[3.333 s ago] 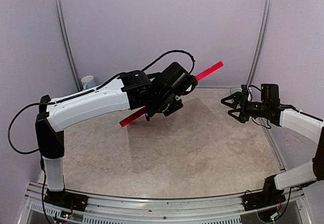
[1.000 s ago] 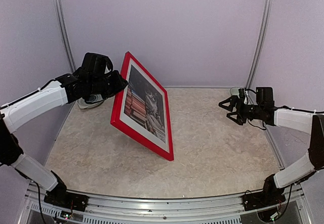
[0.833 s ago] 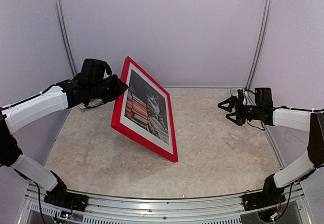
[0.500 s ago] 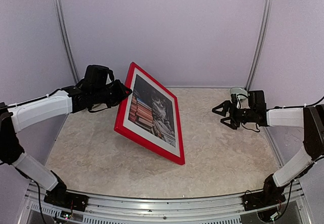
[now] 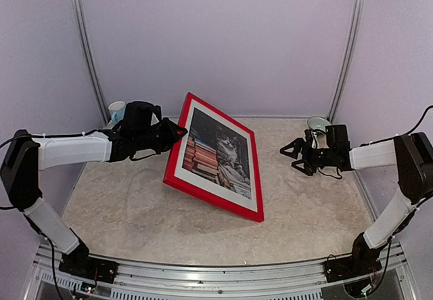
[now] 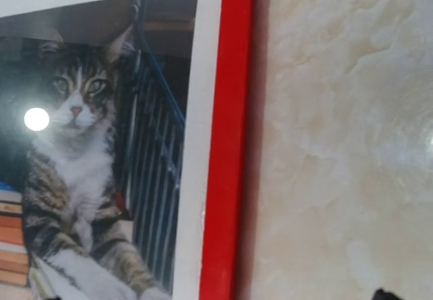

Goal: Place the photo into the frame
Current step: Turn over the photo frame.

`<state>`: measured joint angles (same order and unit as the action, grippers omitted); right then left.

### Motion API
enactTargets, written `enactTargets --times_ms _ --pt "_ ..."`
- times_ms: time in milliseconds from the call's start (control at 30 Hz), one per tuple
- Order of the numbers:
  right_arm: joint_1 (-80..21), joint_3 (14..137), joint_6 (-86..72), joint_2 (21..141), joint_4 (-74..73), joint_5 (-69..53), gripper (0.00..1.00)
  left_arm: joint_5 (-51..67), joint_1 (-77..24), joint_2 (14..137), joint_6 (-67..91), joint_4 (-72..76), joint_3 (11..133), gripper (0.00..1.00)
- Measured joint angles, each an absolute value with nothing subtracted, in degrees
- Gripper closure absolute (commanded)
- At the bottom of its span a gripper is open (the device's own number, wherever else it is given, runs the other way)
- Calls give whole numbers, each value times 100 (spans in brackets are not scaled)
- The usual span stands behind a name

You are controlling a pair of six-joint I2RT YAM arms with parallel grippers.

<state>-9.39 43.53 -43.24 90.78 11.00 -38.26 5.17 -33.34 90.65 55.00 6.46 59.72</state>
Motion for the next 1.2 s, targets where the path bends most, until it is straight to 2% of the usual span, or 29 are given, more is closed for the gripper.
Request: enactTargets --times_ms 400,733,1000,1200 --pt "-1262 4359 -4567 10210 1894 -3868 1 591 -3424 9417 5725 1538 5579 87" --pt "-1590 4593 -4766 10613 2373 -3940 1 609 -3557 9819 5863 2128 5454 85" --pt "-1588 4589 -4759 10613 2364 -3848 1 615 -3645 10193 5795 2502 5306 67" --pt "-1581 4589 -4757 10613 2383 -3833 1 519 -3682 10630 5474 2126 4989 63"
